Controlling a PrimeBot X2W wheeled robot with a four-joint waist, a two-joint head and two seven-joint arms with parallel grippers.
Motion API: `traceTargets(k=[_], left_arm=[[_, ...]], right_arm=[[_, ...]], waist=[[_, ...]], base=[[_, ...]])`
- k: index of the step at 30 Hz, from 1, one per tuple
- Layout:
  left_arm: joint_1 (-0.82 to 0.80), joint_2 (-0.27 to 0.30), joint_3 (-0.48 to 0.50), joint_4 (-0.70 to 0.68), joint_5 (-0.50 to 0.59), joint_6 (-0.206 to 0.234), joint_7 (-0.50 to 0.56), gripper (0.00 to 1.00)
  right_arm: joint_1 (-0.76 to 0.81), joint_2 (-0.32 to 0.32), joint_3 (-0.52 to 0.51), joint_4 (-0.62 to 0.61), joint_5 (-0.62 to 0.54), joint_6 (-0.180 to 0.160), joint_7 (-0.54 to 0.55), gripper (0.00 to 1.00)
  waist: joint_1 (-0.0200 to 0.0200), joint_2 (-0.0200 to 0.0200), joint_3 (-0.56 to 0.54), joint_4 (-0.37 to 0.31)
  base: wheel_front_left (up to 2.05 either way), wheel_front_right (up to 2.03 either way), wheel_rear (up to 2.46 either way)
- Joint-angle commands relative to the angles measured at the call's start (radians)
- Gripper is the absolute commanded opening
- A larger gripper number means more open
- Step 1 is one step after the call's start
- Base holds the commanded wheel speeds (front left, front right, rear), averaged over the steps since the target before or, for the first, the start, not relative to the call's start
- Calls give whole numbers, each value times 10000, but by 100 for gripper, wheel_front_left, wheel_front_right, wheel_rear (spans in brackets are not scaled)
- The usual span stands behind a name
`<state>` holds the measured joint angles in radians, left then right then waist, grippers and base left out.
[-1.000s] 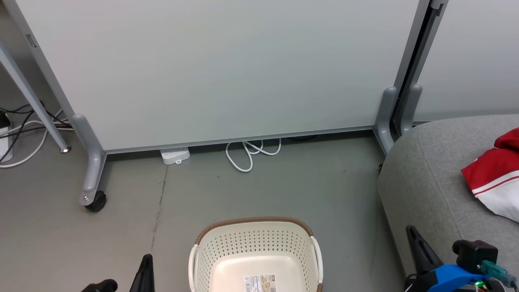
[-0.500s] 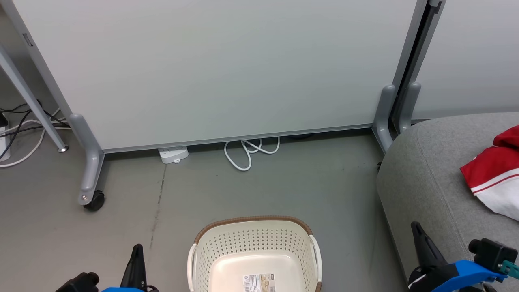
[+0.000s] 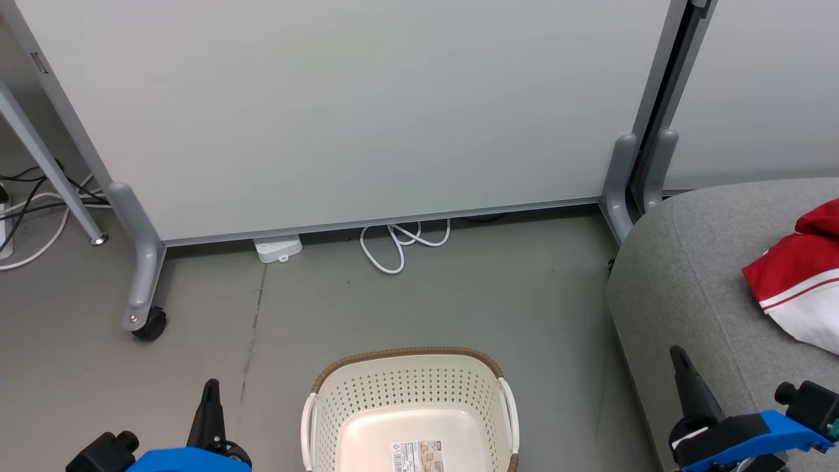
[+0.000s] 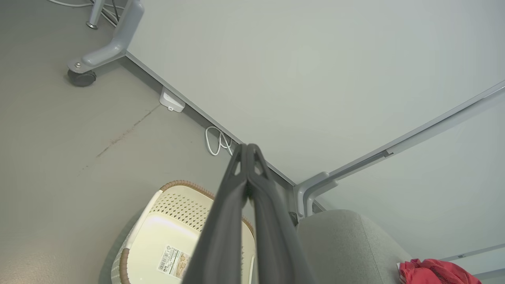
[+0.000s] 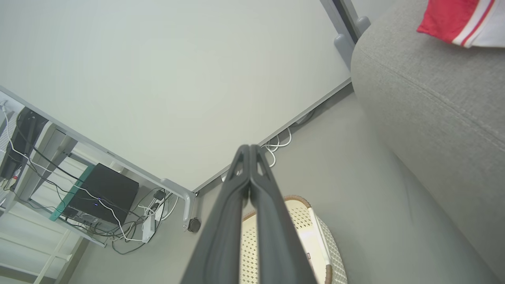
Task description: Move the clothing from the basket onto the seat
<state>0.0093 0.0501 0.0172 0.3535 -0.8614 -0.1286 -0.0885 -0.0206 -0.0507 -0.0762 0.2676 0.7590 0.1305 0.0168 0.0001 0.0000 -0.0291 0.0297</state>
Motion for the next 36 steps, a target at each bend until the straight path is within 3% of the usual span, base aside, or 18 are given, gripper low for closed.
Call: traceTargets(k=[1,36], left_arm=[[-358,6,65,-179,-319,-12,73,0],[-821,5,542,-646,-3881,-23,1064,0]], right_arm=[[-330,-12,-41,-170,378,3,49,0],[-651,-3,-218,-211,4425,3,521,0]], waist=[[-1,0,5,-5],[-1,0,131,-123]], base=[[0,0,0],[0,0,0]])
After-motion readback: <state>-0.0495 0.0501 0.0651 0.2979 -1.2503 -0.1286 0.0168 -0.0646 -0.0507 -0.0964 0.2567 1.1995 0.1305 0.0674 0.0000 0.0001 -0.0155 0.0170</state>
